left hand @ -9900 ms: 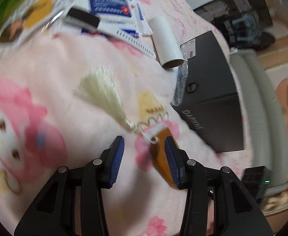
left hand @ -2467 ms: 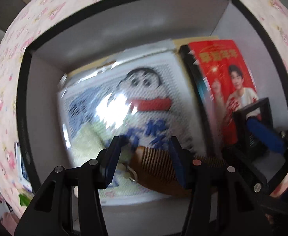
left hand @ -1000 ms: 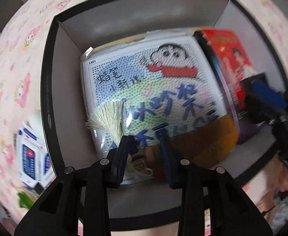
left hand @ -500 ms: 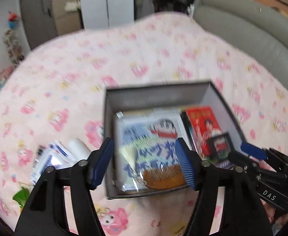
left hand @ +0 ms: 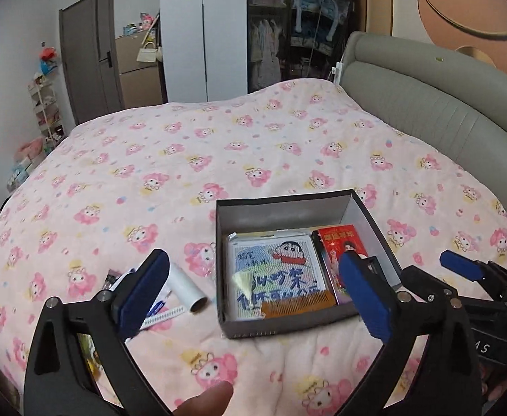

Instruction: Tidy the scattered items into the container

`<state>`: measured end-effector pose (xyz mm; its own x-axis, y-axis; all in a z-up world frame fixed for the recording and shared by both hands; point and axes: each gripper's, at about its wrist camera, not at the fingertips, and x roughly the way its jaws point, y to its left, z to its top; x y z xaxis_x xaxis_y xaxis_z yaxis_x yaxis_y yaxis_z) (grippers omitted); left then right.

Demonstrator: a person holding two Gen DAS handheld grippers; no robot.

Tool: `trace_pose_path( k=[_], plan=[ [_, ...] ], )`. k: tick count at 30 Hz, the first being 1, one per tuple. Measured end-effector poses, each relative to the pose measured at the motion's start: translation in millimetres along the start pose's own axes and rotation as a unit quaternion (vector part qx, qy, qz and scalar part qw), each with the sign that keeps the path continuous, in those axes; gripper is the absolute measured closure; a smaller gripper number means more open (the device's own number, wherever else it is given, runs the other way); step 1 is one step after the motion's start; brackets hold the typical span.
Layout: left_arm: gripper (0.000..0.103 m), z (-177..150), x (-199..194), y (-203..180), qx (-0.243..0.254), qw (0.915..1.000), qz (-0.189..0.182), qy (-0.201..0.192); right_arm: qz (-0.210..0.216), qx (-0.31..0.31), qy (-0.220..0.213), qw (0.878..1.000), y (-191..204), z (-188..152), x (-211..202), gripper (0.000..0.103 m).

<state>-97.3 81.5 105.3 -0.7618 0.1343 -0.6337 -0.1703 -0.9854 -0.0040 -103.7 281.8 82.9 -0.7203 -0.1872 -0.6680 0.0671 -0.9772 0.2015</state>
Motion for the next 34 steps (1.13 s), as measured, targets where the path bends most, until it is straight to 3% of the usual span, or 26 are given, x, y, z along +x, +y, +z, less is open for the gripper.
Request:
trace_pose_path(
  k=[13, 19, 25, 34],
  plan=[
    [0.001, -43, -67, 4, -0.005, 0.9996, 0.017, -0.021, -0.016, -0.02, -0.048, 0.998, 33, -37, -62, 0.022],
    [0.001, -66, -72, -5, 0.009, 0.9997, 0.013, -0.017, -0.022, -0.014, -0.039, 0.999, 34, -61, -62, 0.022],
    [0.001, -85, -67, -3, -0.01, 0.9999, -0.007, -0.005, -0.031, -0.014, -0.04, 0.999, 36, -78, -69, 0.022],
    [0.001, -89, -63, -9, -0.013, 0.9997, -0.019, -0.001, -0.05, -0.02, -0.045, 0.998, 37, -82, -72, 0.022]
  ],
)
